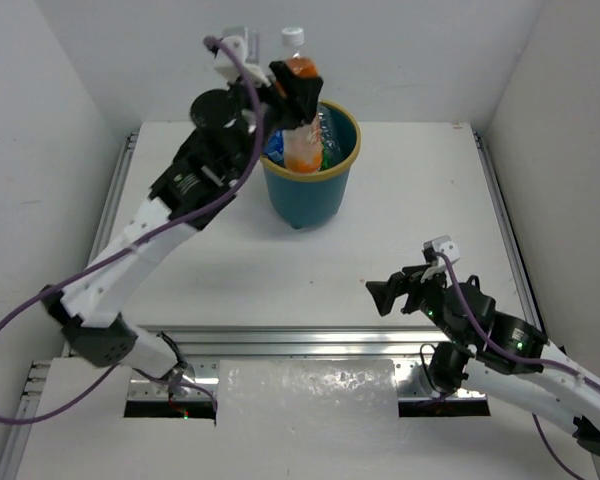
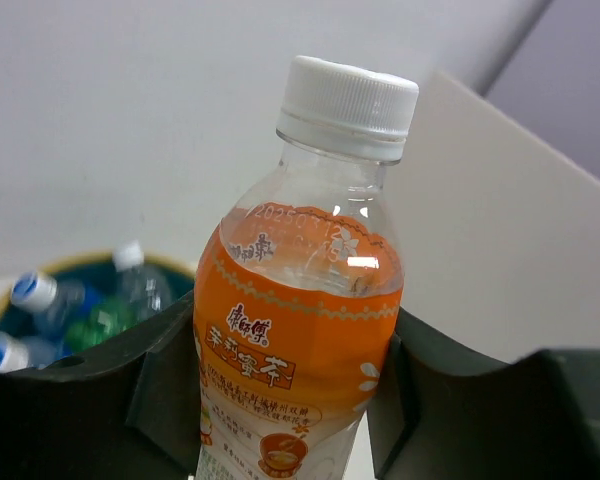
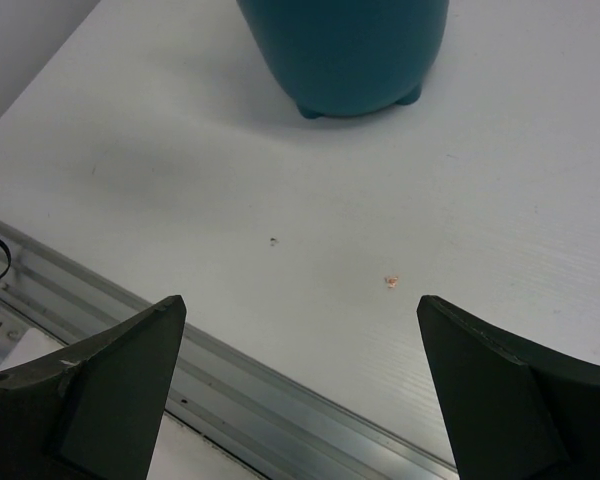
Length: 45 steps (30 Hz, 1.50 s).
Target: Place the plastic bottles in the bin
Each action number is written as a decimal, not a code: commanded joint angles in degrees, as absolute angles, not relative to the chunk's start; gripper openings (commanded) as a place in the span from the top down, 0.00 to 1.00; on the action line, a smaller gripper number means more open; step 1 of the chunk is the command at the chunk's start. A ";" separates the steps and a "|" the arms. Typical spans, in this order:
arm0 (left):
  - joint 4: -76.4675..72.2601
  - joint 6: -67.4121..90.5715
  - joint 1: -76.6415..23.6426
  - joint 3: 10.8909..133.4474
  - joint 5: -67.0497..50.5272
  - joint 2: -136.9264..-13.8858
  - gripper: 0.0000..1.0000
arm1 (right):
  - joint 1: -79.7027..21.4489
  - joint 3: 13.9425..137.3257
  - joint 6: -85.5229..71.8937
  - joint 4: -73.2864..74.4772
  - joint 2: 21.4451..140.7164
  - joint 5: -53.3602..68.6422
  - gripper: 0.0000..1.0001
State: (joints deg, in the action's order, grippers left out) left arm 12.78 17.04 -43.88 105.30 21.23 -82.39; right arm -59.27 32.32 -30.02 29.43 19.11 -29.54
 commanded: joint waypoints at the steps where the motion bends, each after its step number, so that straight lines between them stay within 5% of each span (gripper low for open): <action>1: 2.31 10.38 -41.58 110.02 23.99 -93.22 0.80 | -59.15 34.72 -31.11 30.50 18.99 -31.38 0.01; 14: 6.59 10.20 -32.17 124.36 12.66 -110.91 0.70 | -59.15 36.92 -32.34 35.16 17.40 -31.55 0.01; 23: 12.30 9.84 -32.08 124.45 7.03 -111.00 0.25 | -59.15 35.33 -32.87 33.93 17.75 -30.85 0.01; 29: 16.61 9.93 -32.08 125.15 8.26 -112.67 0.19 | -59.15 35.42 -33.13 33.84 18.46 -30.24 0.01; 40: 16.78 13.88 -32.17 126.82 7.03 -103.64 0.09 | -59.15 35.68 -32.87 34.19 18.81 -30.41 0.01; 42: 19.85 13.97 -32.26 127.87 8.61 -100.38 0.00 | -59.15 37.17 -32.43 34.71 19.33 -30.50 0.01; 45: 28.52 14.41 -32.25 127.46 16.06 -94.08 0.00 | -59.15 41.81 -31.55 40.14 21.70 -34.62 0.01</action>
